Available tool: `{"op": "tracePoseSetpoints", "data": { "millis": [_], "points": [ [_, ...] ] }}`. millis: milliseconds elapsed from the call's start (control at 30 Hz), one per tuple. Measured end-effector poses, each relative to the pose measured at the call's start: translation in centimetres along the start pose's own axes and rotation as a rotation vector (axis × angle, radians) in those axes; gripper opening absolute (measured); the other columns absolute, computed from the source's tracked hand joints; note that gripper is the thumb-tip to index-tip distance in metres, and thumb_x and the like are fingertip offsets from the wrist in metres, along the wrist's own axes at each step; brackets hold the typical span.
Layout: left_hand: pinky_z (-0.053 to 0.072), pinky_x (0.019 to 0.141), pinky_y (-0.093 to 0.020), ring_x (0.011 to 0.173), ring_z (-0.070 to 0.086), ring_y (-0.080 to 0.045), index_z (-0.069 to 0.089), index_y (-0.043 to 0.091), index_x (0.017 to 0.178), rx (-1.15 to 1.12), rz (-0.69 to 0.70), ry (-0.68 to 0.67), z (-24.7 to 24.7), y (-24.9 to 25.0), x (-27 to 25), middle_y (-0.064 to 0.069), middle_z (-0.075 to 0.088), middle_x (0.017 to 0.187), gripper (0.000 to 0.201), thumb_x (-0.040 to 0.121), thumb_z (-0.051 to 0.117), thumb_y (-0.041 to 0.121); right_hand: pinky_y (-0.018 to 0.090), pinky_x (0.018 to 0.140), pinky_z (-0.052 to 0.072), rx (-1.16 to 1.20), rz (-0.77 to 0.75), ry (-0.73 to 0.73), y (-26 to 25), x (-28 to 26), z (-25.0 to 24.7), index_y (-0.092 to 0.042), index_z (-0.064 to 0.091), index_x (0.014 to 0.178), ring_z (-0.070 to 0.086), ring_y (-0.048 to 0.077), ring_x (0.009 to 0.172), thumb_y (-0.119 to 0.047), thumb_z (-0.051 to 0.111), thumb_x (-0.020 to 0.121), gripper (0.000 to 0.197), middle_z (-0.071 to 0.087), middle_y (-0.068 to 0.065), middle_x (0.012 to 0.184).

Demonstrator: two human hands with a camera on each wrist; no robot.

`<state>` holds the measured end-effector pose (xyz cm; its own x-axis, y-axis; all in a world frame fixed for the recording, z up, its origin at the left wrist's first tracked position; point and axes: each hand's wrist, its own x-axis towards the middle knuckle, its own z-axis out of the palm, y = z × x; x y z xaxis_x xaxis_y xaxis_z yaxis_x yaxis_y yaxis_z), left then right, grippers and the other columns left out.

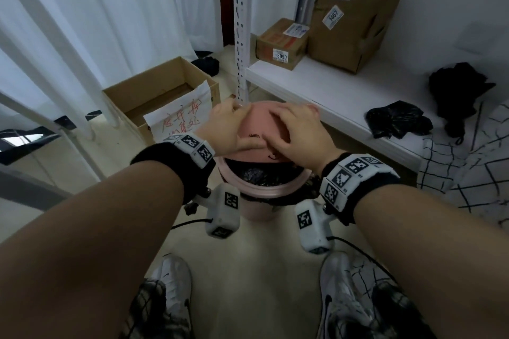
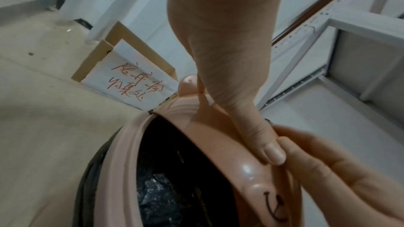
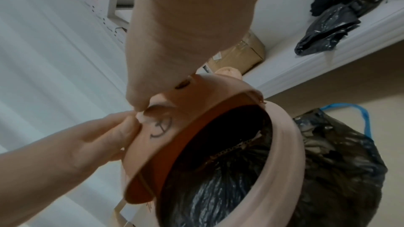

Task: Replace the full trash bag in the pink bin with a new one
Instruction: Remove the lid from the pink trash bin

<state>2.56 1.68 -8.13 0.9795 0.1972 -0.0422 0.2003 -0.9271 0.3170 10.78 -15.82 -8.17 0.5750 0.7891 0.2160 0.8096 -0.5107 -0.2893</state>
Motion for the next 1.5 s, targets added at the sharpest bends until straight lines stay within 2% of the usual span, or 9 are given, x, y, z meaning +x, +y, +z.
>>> {"op": "tracePoseSetpoints", "data": {
  "millis": [200, 367, 567, 767, 900, 1067, 1167, 1300, 1500],
  "points": [
    [0.041, 0.092, -0.032, 0.115, 0.053, -0.026, 0.044, 0.010, 0.134, -0.240, -0.104, 0.115, -0.1, -0.2, -0.5, -0.012, 0.053, 0.128, 0.066, 0.085, 0.056, 0.054, 0.043, 0.116, 0.022, 0.039, 0.043, -0.198, 1.0, -1.1, -1.1, -0.025, 0.031, 0.143, 0.020, 0.027, 0.142, -0.050, 0.071, 0.072, 0.085, 0.019, 0.007, 0.155],
    [0.034, 0.106, -0.033, 0.127, 0.038, -0.026, 0.023, 0.012, 0.147, -0.065, -0.061, -0.099, -0.8, -0.9, -1.3, -0.012, 0.031, 0.140, 0.092, 0.078, 0.065, 0.056, 0.038, 0.092, 0.045, -0.099, 0.137, -0.053, 1.4, -1.0, -1.6, -0.023, 0.045, 0.135, 0.044, 0.026, 0.120, -0.023, 0.061, 0.085, 0.052, 0.044, 0.008, 0.130],
    [0.044, 0.083, -0.033, 0.104, 0.059, -0.033, 0.050, 0.006, 0.125, 0.005, -0.176, 0.052, -0.8, -1.6, -1.1, -0.018, 0.064, 0.113, 0.033, 0.097, 0.045, 0.023, 0.035, 0.087, 0.044, 0.088, 0.248, 0.127, -0.2, 0.9, -0.9, -0.009, 0.057, 0.115, 0.056, 0.029, 0.104, -0.012, 0.045, 0.093, 0.026, 0.054, 0.013, 0.117],
    [0.048, 0.098, -0.041, 0.110, 0.060, -0.030, 0.047, 0.013, 0.131, -0.378, -0.318, -0.015, 0.8, -3.1, -0.4, -0.014, 0.061, 0.123, 0.040, 0.093, 0.052, 0.026, 0.037, 0.097, 0.044, 0.067, 0.187, -0.015, 0.1, 0.9, -0.2, -0.014, 0.038, 0.139, 0.050, 0.030, 0.119, -0.012, 0.052, 0.088, 0.053, 0.038, 0.011, 0.140],
    [0.033, 0.113, -0.043, 0.132, 0.043, -0.023, 0.034, 0.021, 0.143, -0.560, -0.244, -0.115, 2.0, -3.3, -0.5, -0.006, 0.047, 0.141, 0.058, 0.090, 0.059, 0.020, 0.046, 0.087, 0.051, -0.130, -0.044, -0.013, 0.2, -0.3, 1.1, -0.012, 0.045, 0.129, 0.049, 0.034, 0.115, -0.017, 0.060, 0.083, 0.049, 0.038, 0.015, 0.133],
    [0.041, 0.105, -0.037, 0.123, 0.051, -0.024, 0.030, 0.027, 0.145, -0.543, -0.235, -0.070, 2.7, -4.0, -1.7, -0.005, 0.044, 0.142, 0.065, 0.089, 0.061, 0.019, 0.036, 0.081, 0.045, -0.276, -0.162, -0.444, -2.3, -1.1, 3.9, -0.014, 0.055, 0.113, 0.051, 0.027, 0.104, -0.055, 0.055, 0.084, 0.050, 0.047, 0.008, 0.116],
    [0.044, 0.098, -0.039, 0.120, 0.050, -0.029, 0.031, 0.015, 0.141, -0.224, -0.374, -0.044, 3.7, -4.6, -2.3, -0.013, 0.040, 0.138, 0.067, 0.087, 0.064, 0.035, 0.038, 0.082, 0.046, -0.287, -0.192, -0.499, -3.6, -0.5, 4.7, -0.012, 0.058, 0.107, 0.049, 0.028, 0.107, -0.048, 0.060, 0.083, 0.043, 0.046, 0.010, 0.117],
    [0.057, 0.081, -0.042, 0.087, 0.067, -0.028, 0.045, 0.002, 0.123, -0.302, -0.490, -0.138, 4.6, -4.7, -2.1, -0.015, 0.062, 0.112, 0.050, 0.090, 0.058, 0.038, 0.034, 0.069, 0.047, -0.278, -0.190, -0.557, -3.9, 0.5, 5.2, -0.011, 0.060, 0.095, 0.056, 0.027, 0.090, -0.036, 0.059, 0.083, 0.028, 0.054, 0.008, 0.102],
    [0.054, 0.049, -0.017, 0.043, 0.061, -0.009, 0.059, -0.001, 0.076, -0.816, -0.658, -0.245, 5.6, -3.4, -1.8, -0.013, 0.062, 0.072, 0.034, 0.097, 0.051, 0.025, 0.035, 0.068, 0.048, -0.264, -0.114, -0.607, -4.2, 0.8, 6.2, -0.012, 0.046, 0.084, 0.059, 0.030, 0.086, -0.023, 0.056, 0.085, 0.015, 0.054, 0.008, 0.087]
  ]
}}
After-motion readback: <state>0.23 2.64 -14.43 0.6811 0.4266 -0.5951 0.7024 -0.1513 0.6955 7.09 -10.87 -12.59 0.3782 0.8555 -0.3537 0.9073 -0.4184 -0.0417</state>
